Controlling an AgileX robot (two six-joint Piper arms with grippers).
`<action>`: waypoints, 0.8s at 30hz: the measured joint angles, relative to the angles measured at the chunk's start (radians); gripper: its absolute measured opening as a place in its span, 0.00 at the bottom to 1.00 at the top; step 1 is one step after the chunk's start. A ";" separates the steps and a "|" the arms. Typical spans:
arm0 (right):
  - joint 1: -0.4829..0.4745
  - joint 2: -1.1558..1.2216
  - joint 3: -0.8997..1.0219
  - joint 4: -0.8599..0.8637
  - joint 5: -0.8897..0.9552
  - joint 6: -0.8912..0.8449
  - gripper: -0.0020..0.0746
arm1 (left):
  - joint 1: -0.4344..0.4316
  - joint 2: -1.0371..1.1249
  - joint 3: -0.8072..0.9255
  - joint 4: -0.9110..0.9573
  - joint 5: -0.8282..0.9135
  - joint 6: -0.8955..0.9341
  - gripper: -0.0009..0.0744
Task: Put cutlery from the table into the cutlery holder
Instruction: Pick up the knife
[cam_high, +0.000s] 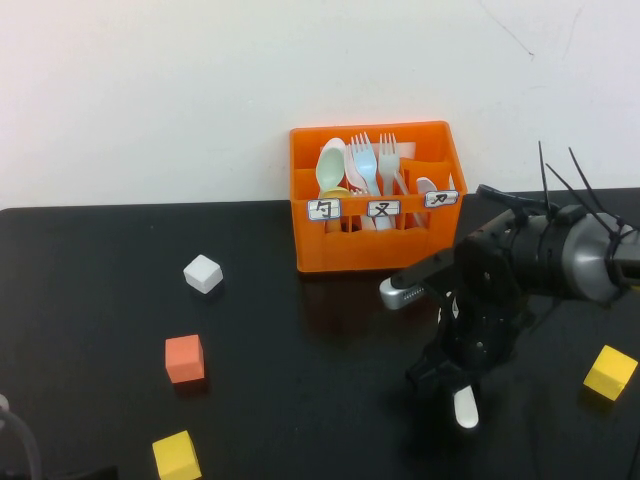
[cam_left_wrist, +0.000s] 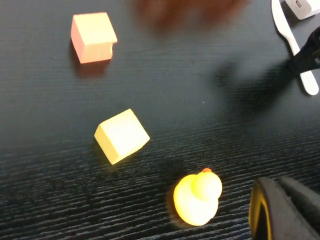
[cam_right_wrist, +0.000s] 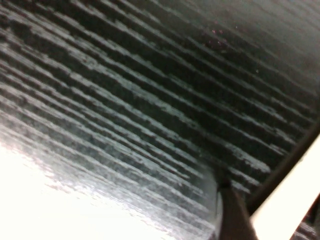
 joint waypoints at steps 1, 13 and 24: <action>0.000 0.000 -0.002 0.005 0.000 0.000 0.44 | 0.000 0.000 0.000 0.000 -0.001 0.000 0.01; 0.000 0.003 -0.006 0.013 -0.006 0.000 0.23 | 0.000 0.000 0.002 0.002 -0.009 0.000 0.01; 0.000 -0.024 0.005 0.011 -0.006 -0.061 0.22 | 0.000 0.000 0.002 0.020 -0.021 0.000 0.01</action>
